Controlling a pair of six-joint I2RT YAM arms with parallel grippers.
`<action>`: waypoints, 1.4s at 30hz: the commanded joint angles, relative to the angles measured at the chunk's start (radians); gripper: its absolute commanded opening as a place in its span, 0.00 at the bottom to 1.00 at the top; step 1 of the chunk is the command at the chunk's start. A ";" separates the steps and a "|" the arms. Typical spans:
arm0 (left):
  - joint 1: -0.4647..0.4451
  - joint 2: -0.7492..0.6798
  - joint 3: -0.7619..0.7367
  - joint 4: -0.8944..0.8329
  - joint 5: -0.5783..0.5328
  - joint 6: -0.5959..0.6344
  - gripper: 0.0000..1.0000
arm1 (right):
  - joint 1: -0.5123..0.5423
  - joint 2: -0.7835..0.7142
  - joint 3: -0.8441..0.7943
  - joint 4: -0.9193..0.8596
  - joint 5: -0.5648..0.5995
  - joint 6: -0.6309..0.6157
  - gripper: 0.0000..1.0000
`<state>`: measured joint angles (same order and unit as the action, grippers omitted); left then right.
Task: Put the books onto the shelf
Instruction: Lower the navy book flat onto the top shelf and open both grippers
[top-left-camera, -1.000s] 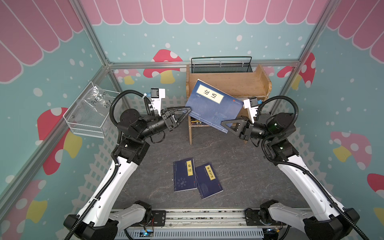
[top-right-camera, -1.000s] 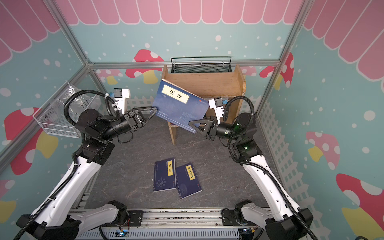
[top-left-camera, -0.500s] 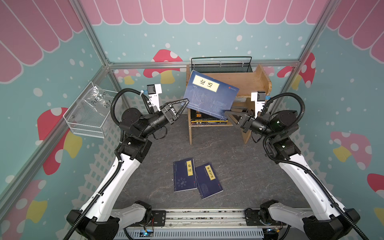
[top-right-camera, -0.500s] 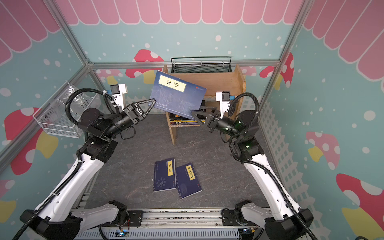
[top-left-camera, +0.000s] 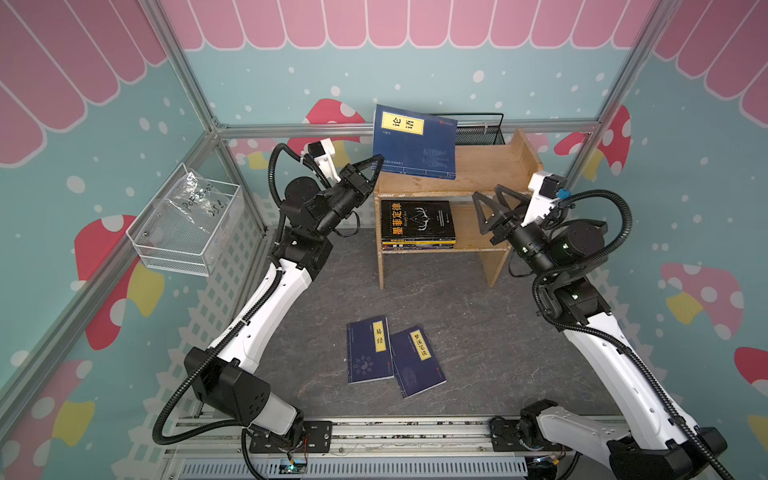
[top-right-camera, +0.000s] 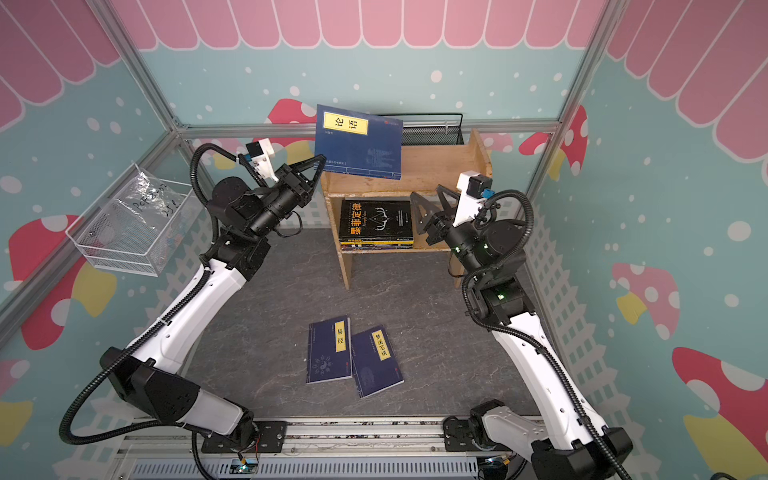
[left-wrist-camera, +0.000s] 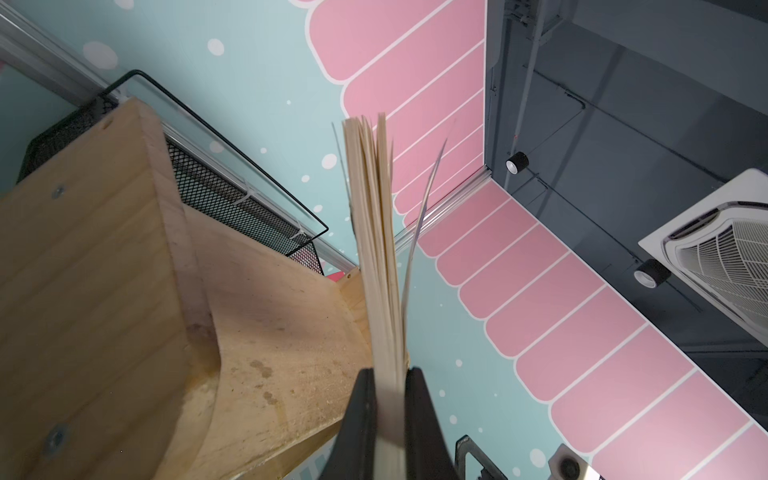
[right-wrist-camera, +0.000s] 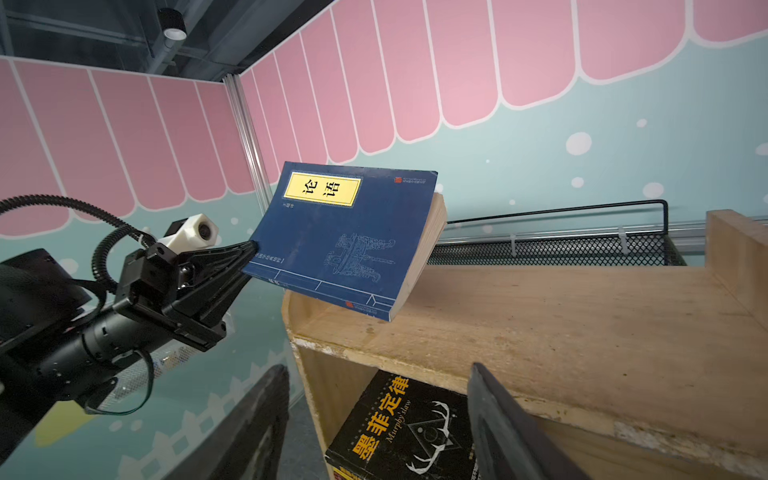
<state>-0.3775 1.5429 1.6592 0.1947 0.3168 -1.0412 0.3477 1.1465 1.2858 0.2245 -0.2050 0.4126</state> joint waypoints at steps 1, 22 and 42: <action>-0.010 0.013 0.066 -0.042 -0.047 -0.014 0.00 | 0.002 0.051 0.048 0.029 0.016 -0.126 0.69; -0.028 0.104 0.091 -0.140 -0.075 -0.036 0.18 | 0.002 0.312 0.132 0.182 0.016 -0.094 0.68; -0.023 -0.130 -0.166 -0.251 -0.311 0.117 0.48 | 0.002 0.329 0.139 0.188 -0.066 -0.050 0.67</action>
<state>-0.4103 1.4586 1.5349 0.0311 0.1406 -1.0096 0.3477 1.4689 1.3987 0.3855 -0.2260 0.3470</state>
